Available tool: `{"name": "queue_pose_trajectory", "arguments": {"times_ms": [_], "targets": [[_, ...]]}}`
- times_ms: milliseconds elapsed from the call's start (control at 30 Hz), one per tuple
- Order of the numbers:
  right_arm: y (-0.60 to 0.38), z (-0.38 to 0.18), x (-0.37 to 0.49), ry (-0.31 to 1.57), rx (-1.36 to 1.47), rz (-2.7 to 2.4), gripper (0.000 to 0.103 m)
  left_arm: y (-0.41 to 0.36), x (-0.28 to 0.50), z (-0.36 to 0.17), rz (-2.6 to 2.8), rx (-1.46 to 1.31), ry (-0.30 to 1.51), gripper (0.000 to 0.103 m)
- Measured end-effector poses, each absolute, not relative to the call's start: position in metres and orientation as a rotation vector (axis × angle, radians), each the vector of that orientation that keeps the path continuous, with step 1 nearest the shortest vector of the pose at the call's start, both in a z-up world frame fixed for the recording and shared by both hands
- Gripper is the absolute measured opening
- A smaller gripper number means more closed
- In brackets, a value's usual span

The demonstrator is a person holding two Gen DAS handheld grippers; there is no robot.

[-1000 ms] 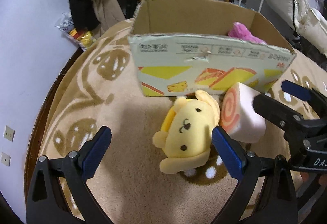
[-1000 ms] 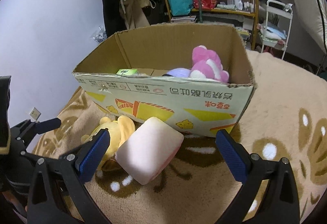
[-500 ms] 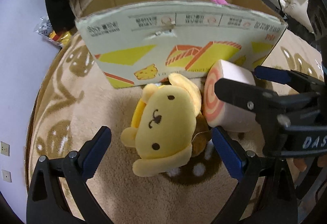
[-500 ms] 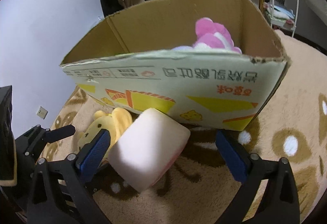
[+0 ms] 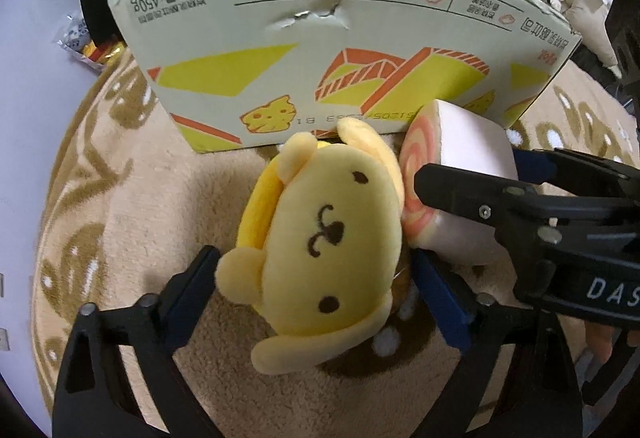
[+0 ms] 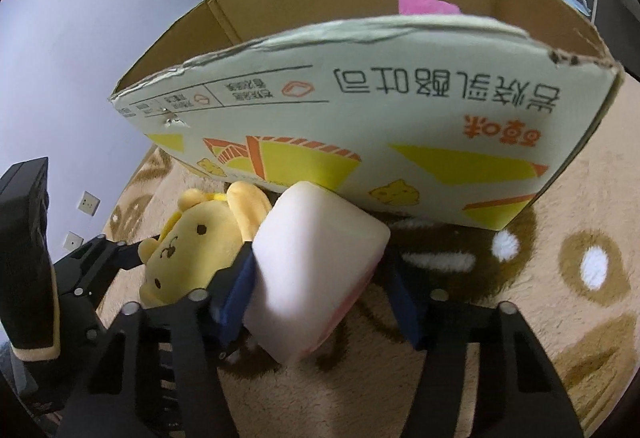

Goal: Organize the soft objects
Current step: 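Grasp the yellow bear with the left gripper while the right grasps the roll cushion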

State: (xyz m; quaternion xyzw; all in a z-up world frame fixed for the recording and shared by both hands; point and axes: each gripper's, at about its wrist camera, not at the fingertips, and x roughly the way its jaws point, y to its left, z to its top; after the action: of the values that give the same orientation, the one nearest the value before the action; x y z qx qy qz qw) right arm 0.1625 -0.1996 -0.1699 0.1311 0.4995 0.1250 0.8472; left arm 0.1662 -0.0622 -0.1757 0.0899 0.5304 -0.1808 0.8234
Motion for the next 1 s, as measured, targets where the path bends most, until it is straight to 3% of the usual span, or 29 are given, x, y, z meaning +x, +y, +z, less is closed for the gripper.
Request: {"name": "queue_pose_trajectory", "arguments": {"times_ms": [167,500,800,1000], "targets": [[-0.197,-0.164,0.160,1.044,0.257,0.263,0.048,-0.059,0.169,-0.179,-0.404,0.160,1.137,0.069],[-0.207,-0.149,0.145,1.005,0.231,0.170,0.044,-0.055,0.153,-0.169,-0.380,0.139,1.113,0.054],[-0.233,-0.125,0.125,0.930,0.256,0.102,0.044,-0.051,0.136,-0.150,-0.350,0.115,1.069,0.049],[-0.242,-0.104,0.106,0.859,0.273,0.086,0.044,-0.051,0.113,-0.116,-0.307,0.137,0.941,0.049]]}}
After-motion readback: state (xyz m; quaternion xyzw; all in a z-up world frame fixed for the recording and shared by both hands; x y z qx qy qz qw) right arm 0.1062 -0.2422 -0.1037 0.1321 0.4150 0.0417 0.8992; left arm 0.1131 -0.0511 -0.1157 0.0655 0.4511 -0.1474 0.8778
